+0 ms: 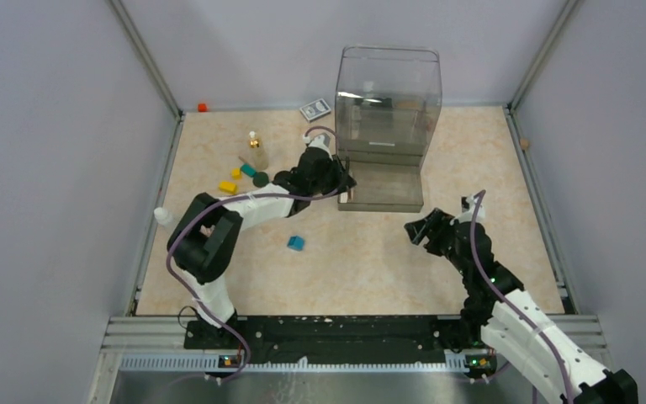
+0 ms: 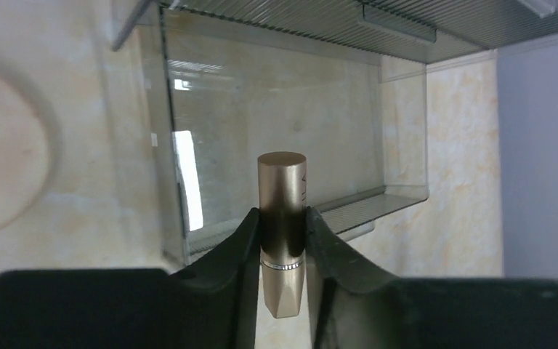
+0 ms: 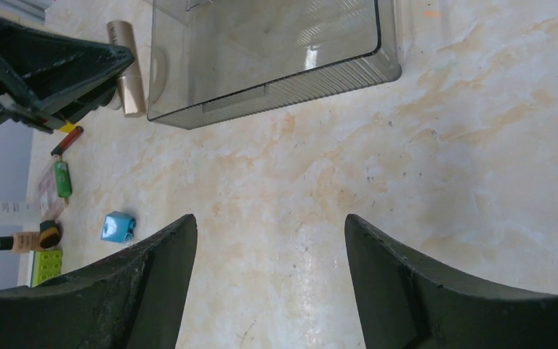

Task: Organize the makeup
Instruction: Place the lipstick in the drawer.

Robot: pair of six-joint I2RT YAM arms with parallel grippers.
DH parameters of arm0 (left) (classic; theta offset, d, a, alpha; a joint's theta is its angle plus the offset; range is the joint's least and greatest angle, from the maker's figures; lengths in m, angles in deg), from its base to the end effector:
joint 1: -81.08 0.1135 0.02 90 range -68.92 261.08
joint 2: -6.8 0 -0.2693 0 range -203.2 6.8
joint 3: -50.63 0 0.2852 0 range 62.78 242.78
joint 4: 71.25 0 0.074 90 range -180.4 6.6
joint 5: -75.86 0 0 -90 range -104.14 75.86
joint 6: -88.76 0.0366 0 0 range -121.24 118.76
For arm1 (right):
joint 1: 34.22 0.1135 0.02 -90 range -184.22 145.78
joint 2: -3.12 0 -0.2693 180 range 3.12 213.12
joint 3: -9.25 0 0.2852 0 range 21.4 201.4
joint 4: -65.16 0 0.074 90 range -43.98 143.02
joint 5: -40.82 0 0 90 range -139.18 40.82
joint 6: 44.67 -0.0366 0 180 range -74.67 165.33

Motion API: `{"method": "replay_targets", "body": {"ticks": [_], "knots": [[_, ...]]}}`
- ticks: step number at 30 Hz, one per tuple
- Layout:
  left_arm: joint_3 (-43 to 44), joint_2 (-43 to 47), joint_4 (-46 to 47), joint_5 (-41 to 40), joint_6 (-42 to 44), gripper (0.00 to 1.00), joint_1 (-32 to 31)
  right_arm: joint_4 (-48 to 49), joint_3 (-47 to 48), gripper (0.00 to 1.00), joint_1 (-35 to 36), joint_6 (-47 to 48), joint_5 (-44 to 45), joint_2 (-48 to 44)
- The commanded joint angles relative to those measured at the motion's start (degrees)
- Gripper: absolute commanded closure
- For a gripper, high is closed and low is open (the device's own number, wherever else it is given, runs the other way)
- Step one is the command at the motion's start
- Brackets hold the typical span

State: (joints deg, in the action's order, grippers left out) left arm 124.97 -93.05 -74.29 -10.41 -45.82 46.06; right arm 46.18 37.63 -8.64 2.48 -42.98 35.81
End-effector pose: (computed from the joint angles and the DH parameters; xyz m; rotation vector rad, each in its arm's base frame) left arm 0.3430 -0.2433 0.2032 -0.1409 2.1956 -0.8919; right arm 0.1633 0.0738 0.1939 0.3773 2.0014 0.6622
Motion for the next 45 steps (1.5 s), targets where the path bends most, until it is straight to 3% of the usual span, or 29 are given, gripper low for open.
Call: {"method": "replay_targets", "body": {"ticks": [1, 7, 12, 19, 22, 25, 30, 45], "knots": [[6.9, -6.2, 7.3, 2.2, -2.7, 0.61, -1.9, -3.5, -0.3, 0.27, -0.3, -1.1, 1.6, -3.0], [8.7, -6.5, 5.6, 0.4, 0.0, 0.32, -1.9, -6.5, -0.5, 0.27, -0.3, -1.2, 2.8, -6.1], [5.5, 0.2, -0.2, -4.2, 6.0, 0.29, -1.9, -5.8, -0.9, 0.27, -0.2, -1.3, 2.8, -6.0], [-7.9, 16.5, -9.5, -21.3, 9.9, 0.2, -1.1, -4.0, -1.1, 0.27, -0.3, -0.8, 2.5, -4.3], [-11.2, 21.7, -16.0, -27.3, 9.8, 0.18, 0.3, -2.9, -1.3, 0.27, -0.3, -0.4, 2.4, -3.1], [-12.9, 24.6, -27.4, -33.8, 4.4, 0.13, 4.3, -1.8, -1.3, 0.27, -0.3, -0.2, 1.7, -1.7], [-16.8, 25.6, -34.2, -32.1, 0.6, 0.14, 14.9, 0.6, -1.7, 0.27, -0.4, -0.3, 0.2, 0.4], [-15.7, 18.2, -32.6, -36.2, 4.0, 0.2, 23.3, -0.5, -1.6, 0.27, -0.4, -0.2, 0.6, 0.2]]}}
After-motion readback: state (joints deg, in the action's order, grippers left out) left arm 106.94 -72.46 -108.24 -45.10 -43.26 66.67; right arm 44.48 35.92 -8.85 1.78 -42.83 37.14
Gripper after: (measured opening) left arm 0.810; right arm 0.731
